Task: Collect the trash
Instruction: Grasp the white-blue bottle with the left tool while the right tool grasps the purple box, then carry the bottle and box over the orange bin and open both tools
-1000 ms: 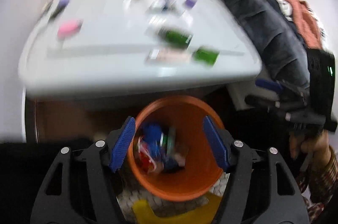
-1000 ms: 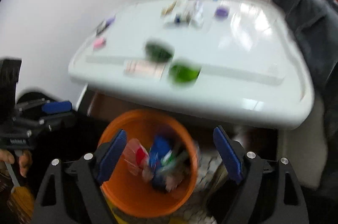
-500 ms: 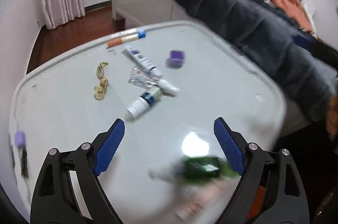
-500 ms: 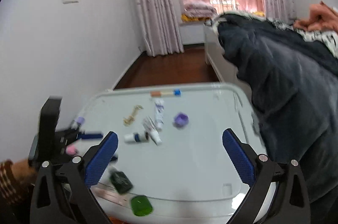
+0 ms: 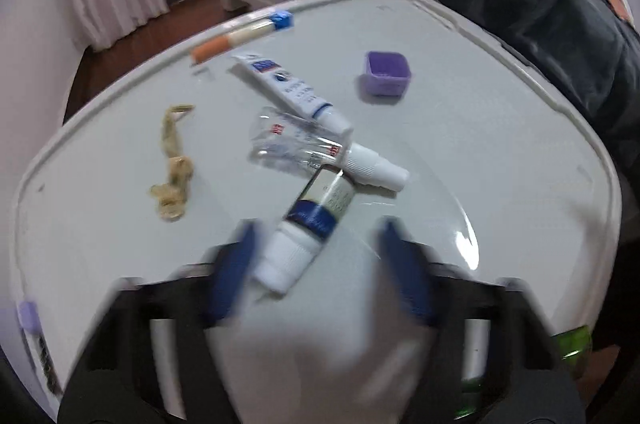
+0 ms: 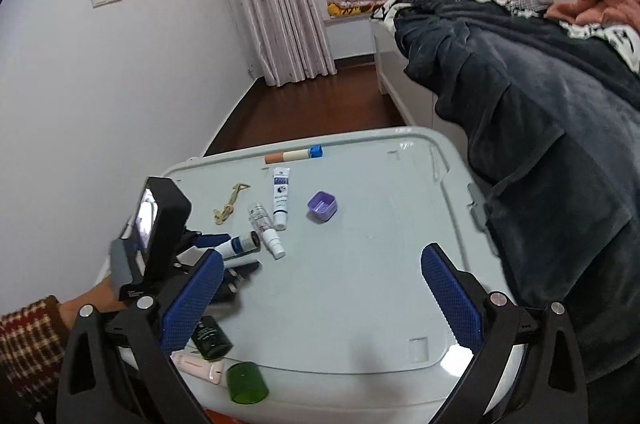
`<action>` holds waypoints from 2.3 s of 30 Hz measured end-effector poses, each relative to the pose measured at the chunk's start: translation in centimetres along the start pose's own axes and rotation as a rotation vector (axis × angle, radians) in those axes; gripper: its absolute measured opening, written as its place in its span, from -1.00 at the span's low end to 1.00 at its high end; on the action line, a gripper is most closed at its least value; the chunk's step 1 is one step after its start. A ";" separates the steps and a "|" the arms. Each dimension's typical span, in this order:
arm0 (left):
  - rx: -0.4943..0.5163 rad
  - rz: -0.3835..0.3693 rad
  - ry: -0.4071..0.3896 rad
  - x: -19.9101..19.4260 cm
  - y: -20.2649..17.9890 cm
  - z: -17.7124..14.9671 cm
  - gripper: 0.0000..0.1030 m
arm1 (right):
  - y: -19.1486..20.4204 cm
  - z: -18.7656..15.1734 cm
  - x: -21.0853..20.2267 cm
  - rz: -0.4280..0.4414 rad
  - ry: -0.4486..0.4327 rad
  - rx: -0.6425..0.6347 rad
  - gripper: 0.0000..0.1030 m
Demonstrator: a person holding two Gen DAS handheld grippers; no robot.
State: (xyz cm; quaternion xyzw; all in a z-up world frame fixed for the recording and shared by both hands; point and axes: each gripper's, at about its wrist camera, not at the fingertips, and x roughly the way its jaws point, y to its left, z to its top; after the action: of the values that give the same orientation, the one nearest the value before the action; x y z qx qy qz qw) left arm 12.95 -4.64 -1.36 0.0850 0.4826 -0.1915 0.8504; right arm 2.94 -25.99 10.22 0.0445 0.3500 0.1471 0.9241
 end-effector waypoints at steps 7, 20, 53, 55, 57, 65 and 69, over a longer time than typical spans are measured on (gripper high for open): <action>-0.194 -0.033 -0.076 -6.0 1.2 -1.0 -0.55 | 0.4 0.9 1.5 -0.018 0.055 -0.016 0.90; -0.226 -0.144 -0.169 -10.1 -0.6 -3.5 -0.55 | 3.4 3.6 18.4 -0.142 0.230 -0.400 0.55; -0.254 -0.221 0.042 -15.0 -7.1 -17.8 -0.55 | 10.4 -13.6 -1.1 0.211 0.463 -0.350 -0.24; -0.275 -0.228 0.104 -14.3 -7.8 -20.2 -0.55 | 10.6 -16.7 -1.0 0.216 0.534 -0.335 -0.24; -0.287 -0.237 0.164 -13.4 -8.4 -21.9 -0.50 | 10.6 -18.3 -0.4 0.212 0.587 -0.335 -0.23; -0.309 -0.189 0.122 -14.9 -8.0 -21.4 0.28 | 9.8 -15.7 -1.1 0.168 0.503 -0.287 0.55; -0.348 -0.137 0.043 -16.4 -5.8 -19.2 0.31 | 9.1 -11.4 -2.1 0.160 0.386 -0.255 0.70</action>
State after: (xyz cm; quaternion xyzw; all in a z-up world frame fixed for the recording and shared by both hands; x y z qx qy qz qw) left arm -12.11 0.36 2.86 -0.0926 0.5313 -0.1607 0.8266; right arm -8.24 -18.20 4.68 -0.0739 0.4940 0.2687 0.8236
